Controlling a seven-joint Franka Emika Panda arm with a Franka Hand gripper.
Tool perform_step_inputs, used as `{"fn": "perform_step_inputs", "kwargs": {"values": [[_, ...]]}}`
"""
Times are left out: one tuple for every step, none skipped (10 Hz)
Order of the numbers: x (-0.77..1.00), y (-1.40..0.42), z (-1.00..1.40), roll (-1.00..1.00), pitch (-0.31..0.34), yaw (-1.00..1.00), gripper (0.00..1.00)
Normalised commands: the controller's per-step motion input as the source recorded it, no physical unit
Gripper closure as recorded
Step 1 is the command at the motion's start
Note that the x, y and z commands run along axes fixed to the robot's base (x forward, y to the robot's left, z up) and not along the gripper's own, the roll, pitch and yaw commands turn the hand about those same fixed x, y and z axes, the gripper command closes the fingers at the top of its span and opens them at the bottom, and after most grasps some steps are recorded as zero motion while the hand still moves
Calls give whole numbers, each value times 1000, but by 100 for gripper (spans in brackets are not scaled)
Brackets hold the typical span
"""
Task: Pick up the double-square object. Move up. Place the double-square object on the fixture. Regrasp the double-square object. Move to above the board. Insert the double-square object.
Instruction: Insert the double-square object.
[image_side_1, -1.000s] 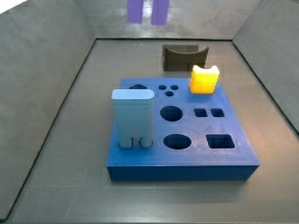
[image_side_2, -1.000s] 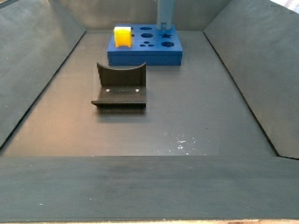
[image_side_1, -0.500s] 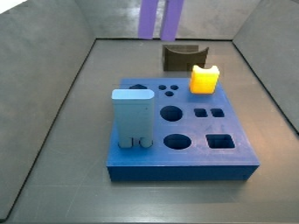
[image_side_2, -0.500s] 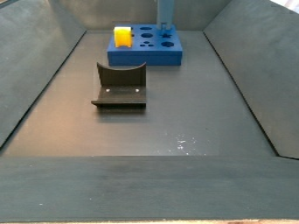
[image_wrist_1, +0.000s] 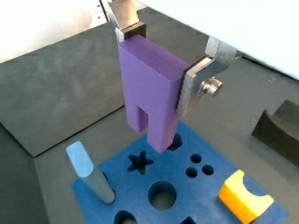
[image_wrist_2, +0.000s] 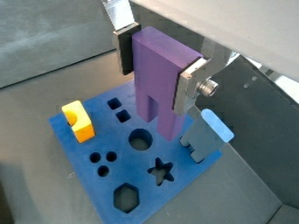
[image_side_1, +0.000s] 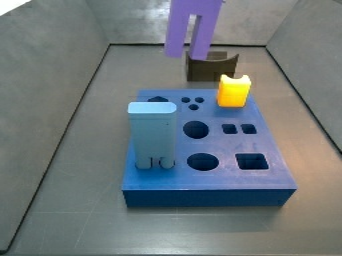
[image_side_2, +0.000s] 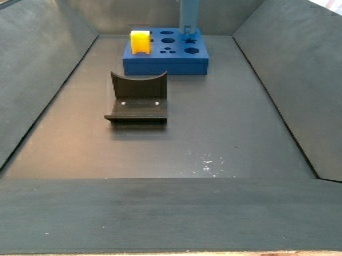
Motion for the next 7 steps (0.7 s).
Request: {"fn": "perform_step_inputs", "kwargs": {"values": [[1000, -257, -120, 160, 116, 0, 100], [1000, -220, -117, 174, 116, 6, 100], [1000, -191, -131, 181, 117, 14, 100], [1000, -140, -186, 167, 99, 14, 100], [1000, -120, -289, 150, 203, 0, 100], [0, 0, 0, 0, 0, -14, 100], [46, 0, 0, 0, 0, 0, 100]]}}
